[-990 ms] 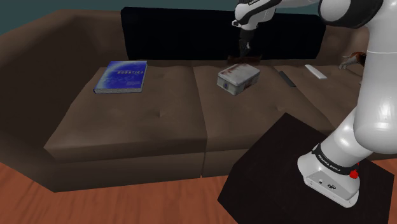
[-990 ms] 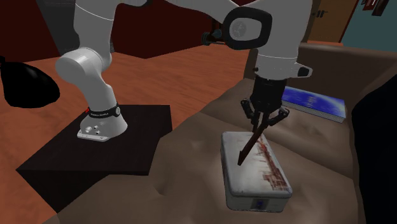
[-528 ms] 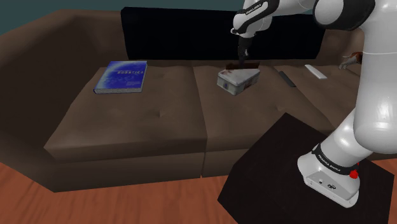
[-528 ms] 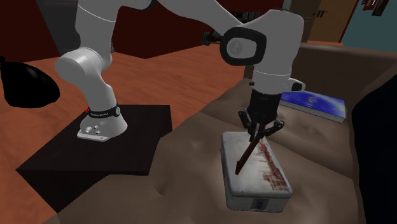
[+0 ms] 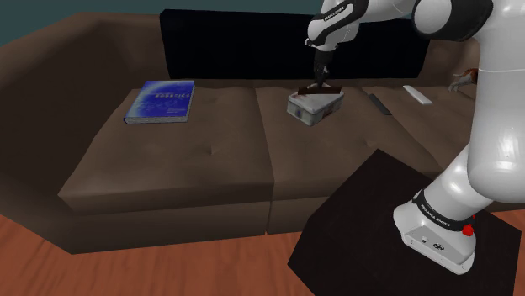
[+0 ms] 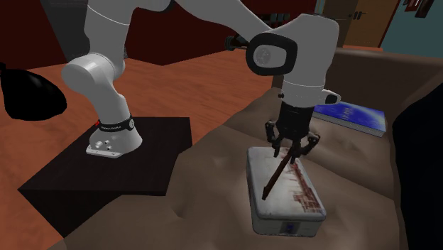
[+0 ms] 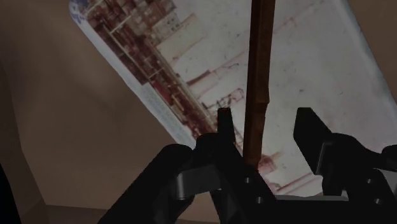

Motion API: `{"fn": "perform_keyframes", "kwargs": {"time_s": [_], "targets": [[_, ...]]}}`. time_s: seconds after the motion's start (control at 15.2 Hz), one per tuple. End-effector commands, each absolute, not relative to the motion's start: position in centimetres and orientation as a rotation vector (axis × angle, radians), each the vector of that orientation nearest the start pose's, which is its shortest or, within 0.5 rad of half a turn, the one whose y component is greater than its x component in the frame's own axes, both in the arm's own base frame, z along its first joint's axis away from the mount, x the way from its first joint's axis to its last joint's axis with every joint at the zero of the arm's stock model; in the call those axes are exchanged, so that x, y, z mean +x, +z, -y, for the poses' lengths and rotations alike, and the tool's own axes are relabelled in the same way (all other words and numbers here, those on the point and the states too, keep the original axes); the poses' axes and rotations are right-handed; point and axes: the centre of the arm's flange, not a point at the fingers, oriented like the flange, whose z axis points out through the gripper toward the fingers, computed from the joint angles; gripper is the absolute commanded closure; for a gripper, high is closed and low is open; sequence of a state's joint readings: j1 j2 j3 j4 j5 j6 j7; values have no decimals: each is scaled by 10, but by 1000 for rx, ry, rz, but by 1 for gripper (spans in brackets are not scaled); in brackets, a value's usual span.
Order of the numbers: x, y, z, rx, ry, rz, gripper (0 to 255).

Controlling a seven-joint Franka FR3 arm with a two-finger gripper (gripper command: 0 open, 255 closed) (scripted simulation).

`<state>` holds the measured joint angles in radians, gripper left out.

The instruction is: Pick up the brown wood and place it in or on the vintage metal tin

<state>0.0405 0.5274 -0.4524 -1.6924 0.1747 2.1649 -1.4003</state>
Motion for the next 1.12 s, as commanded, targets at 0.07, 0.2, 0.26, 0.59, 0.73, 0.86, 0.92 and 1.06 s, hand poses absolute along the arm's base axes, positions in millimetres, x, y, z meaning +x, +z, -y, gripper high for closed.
{"fn": "perform_keyframes", "kwargs": {"time_s": [0.07,0.2,0.26,0.59,0.73,0.86,0.92,1.06], "targets": [[629,316,231,-2841,94,1451,0],[629,316,231,-2841,94,1451,0],[629,316,231,-2841,94,1451,0],[630,366,228,-2841,94,1451,0],[630,366,228,-2841,94,1451,0],[630,366,228,-2841,94,1451,0],[630,366,228,-2841,94,1451,0],[630,366,228,-2841,94,1451,0]]}}
